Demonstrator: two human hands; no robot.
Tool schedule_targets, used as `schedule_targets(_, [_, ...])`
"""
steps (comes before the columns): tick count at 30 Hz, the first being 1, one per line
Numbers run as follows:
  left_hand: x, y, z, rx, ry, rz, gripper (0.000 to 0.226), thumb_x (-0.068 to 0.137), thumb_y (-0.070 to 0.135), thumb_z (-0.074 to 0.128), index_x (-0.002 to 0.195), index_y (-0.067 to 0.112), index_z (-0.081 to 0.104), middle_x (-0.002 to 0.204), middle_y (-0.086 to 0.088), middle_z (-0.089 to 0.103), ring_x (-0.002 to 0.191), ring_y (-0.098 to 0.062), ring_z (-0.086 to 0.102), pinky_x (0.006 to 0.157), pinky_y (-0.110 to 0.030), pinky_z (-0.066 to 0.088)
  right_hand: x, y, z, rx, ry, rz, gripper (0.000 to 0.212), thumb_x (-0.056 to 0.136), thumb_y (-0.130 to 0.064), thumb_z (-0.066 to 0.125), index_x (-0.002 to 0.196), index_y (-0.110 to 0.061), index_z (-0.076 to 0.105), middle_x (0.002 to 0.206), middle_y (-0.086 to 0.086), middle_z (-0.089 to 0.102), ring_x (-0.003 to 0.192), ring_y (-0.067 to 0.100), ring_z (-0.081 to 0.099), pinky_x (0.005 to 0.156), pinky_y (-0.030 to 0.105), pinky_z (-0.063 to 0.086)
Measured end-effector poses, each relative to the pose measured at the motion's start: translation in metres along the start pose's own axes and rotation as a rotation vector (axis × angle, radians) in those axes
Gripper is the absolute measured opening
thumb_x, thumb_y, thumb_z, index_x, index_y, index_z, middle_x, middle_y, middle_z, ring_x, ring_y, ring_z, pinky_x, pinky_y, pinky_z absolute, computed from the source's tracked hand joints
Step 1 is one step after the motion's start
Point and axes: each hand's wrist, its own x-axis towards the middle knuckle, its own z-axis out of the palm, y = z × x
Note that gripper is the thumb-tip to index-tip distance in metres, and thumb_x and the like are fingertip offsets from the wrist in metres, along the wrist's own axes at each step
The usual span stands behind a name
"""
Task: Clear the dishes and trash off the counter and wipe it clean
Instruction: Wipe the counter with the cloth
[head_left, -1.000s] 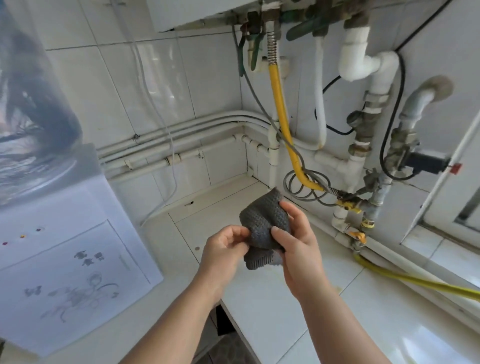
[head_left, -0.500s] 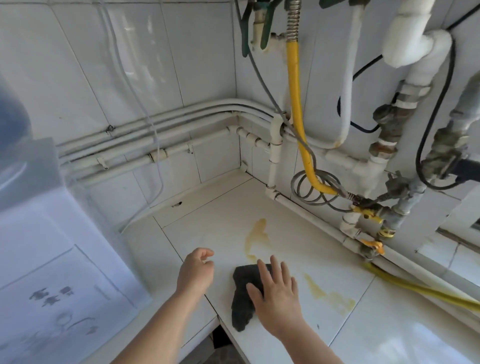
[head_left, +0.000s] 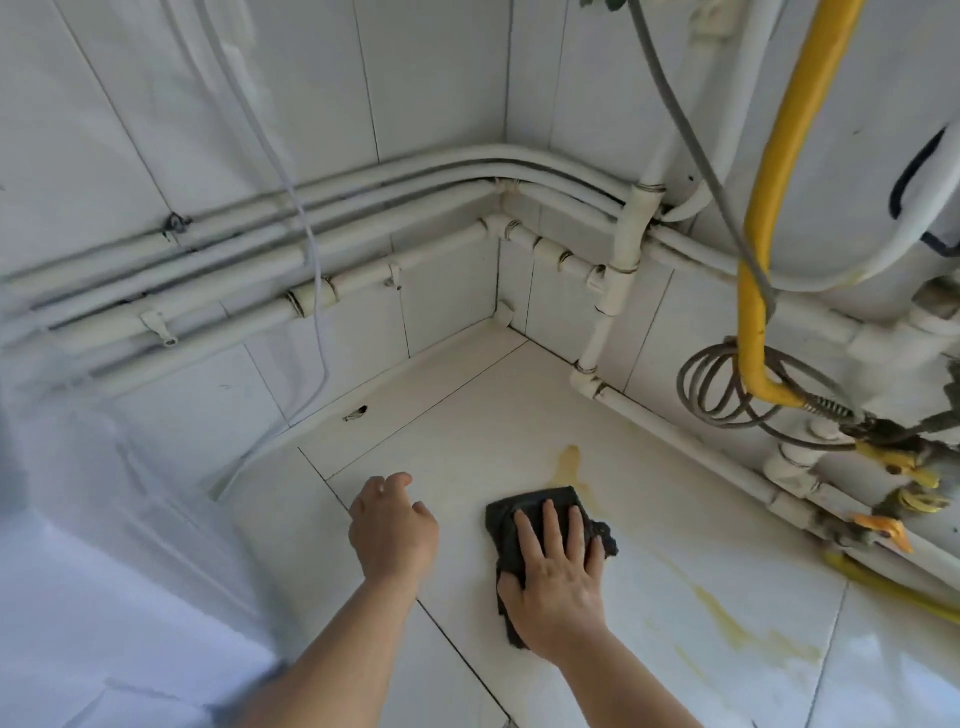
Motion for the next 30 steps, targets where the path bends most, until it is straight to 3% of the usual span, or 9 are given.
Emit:
schedule_targets(2, [0.009, 0.004, 0.008, -0.020, 0.049, -0.019, 0.042, 0.090, 0.013, 0.051, 0.132, 0.014, 0.051, 0.141, -0.009, 0.043, 0.133, -0.029, 0.034, 0.103, -0.041, 0.035, 0.005, 0.000, 0.004, -0.003, 0.050, 0.024, 0.088, 0.070, -0.063, 0.001, 0.152, -0.030, 0.011, 0.161, 0.008, 0.000, 0.146, 0.035, -0.010, 0.112, 0.047, -0.015])
schedule_targets(5, [0.021, 0.005, 0.019, -0.074, 0.138, -0.066, 0.041, 0.089, 0.010, 0.054, 0.130, 0.012, 0.054, 0.144, -0.013, 0.041, 0.136, -0.030, 0.033, 0.107, -0.045, 0.029, 0.013, -0.004, 0.014, -0.031, 0.076, 0.010, 0.070, 0.088, -0.068, 0.019, 0.134, -0.026, 0.053, 0.142, 0.011, 0.049, 0.135, 0.037, 0.033, 0.109, 0.045, 0.002])
schedule_targets(9, [0.033, 0.001, 0.027, -0.128, 0.240, -0.106, 0.038, 0.086, 0.001, 0.056, 0.123, 0.006, 0.060, 0.139, -0.020, 0.047, 0.133, -0.036, 0.039, 0.106, -0.049, 0.029, 0.037, -0.017, 0.017, -0.079, 0.077, -0.160, 0.057, 0.090, -0.063, 0.028, 0.129, -0.031, 0.053, 0.135, 0.004, 0.057, 0.131, 0.030, 0.035, 0.109, 0.046, 0.007])
schedule_targets(12, [0.043, 0.001, 0.030, -0.147, 0.316, -0.113, 0.037, 0.081, -0.005, 0.058, 0.116, 0.006, 0.065, 0.131, -0.020, 0.054, 0.126, -0.038, 0.046, 0.102, -0.050, 0.035, 0.072, -0.041, 0.012, -0.086, -0.003, -0.205, 0.061, 0.093, -0.062, 0.016, 0.123, -0.033, 0.061, 0.131, 0.002, 0.061, 0.131, 0.029, 0.038, 0.108, 0.046, 0.008])
schedule_targets(14, [0.051, 0.004, 0.031, -0.149, 0.335, -0.138, 0.039, 0.081, -0.005, 0.057, 0.117, 0.008, 0.065, 0.133, -0.018, 0.054, 0.127, -0.036, 0.045, 0.104, -0.048, 0.033, 0.095, -0.056, 0.002, -0.092, -0.012, -0.239, 0.068, 0.093, -0.061, 0.007, 0.128, -0.034, 0.059, 0.138, 0.004, 0.054, 0.139, 0.030, 0.030, 0.109, 0.046, 0.007])
schedule_targets(18, [0.066, 0.012, 0.027, -0.155, 0.329, -0.186, 0.043, 0.087, 0.000, 0.051, 0.127, 0.013, 0.059, 0.144, -0.013, 0.045, 0.136, -0.029, 0.037, 0.113, -0.043, 0.026, 0.136, -0.075, -0.009, -0.151, -0.049, -0.364, 0.079, 0.076, -0.057, -0.009, 0.151, -0.035, -0.002, 0.159, 0.000, -0.016, 0.143, 0.026, -0.025, 0.114, 0.048, -0.016])
schedule_targets(21, [0.078, 0.018, 0.025, -0.097, 0.272, -0.192, 0.048, 0.092, 0.007, 0.043, 0.138, 0.017, 0.046, 0.152, -0.009, 0.032, 0.143, -0.024, 0.024, 0.117, -0.040, 0.017, 0.159, -0.083, -0.014, -0.179, -0.063, -0.380, 0.064, 0.095, -0.051, 0.017, 0.151, -0.032, -0.008, 0.159, -0.001, -0.019, 0.143, 0.026, -0.026, 0.115, 0.048, -0.014])
schedule_targets(25, [0.090, 0.019, 0.026, 0.074, 0.131, -0.201, 0.053, 0.098, 0.019, 0.034, 0.149, 0.018, 0.022, 0.160, -0.006, 0.011, 0.148, -0.024, 0.004, 0.119, -0.041, 0.008, 0.191, -0.085, -0.020, -0.116, -0.016, -0.360, 0.083, 0.074, -0.064, -0.011, 0.151, -0.036, -0.001, 0.160, -0.003, -0.012, 0.145, 0.023, -0.021, 0.115, 0.047, -0.014])
schedule_targets(30, [0.108, 0.027, 0.029, 0.221, -0.025, -0.223, 0.052, 0.101, 0.030, 0.028, 0.151, 0.030, 0.011, 0.160, -0.004, -0.010, 0.147, -0.030, -0.010, 0.116, -0.053, 0.003, 0.239, -0.079, -0.036, -0.081, 0.014, -0.294, 0.060, 0.098, -0.055, 0.015, 0.152, -0.034, 0.001, 0.161, -0.002, -0.010, 0.146, 0.024, -0.018, 0.116, 0.047, -0.012])
